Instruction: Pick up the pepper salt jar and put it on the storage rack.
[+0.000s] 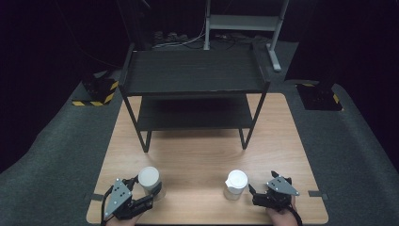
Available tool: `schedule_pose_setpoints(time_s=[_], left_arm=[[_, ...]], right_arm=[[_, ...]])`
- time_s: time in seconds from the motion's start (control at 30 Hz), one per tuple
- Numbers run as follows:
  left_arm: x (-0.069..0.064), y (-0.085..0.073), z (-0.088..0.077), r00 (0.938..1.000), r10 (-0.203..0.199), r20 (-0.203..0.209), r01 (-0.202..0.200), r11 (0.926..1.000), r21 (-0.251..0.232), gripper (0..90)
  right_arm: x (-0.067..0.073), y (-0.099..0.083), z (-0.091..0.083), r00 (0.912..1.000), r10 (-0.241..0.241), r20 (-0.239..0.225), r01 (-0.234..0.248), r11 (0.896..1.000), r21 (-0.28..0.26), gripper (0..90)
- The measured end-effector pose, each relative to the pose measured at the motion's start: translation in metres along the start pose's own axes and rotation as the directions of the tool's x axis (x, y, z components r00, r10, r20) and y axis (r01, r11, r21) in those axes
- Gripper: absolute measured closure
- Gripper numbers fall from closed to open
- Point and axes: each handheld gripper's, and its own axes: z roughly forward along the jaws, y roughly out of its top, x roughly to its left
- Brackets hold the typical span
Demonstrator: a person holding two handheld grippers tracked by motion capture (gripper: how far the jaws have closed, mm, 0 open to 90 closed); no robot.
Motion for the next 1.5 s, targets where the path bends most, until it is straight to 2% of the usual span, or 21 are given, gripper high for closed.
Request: schedule_pose_setpoints(time_s=[0.33, 0.93, 1.5], left_arm=[[0.0, 0.023, 0.001, 0.9999, 0.01, 0.009, -0.01, 0.9992, -0.039, 34.4], [0.0, 0.05, 0.006, 0.9991, 0.038, 0.019, -0.037, 0.9958, -0.085, 34.3], [0.003, 0.077, 0.007, 0.9992, 0.037, 0.011, -0.035, 0.9912, -0.128, 34.4]], right_arm=[[0.0, 0.0, 0.0, 1.0, 0.002, 0.0, -0.002, 1.0, 0.001, 0.0], [-0.001, 0.0, 0.0, 1.0, 0.001, -0.001, -0.001, 1.0, -0.001, 0.0], [0.0, 0.0, 0.0, 1.0, 0.001, 0.001, -0.001, 1.0, -0.001, 0.0]])
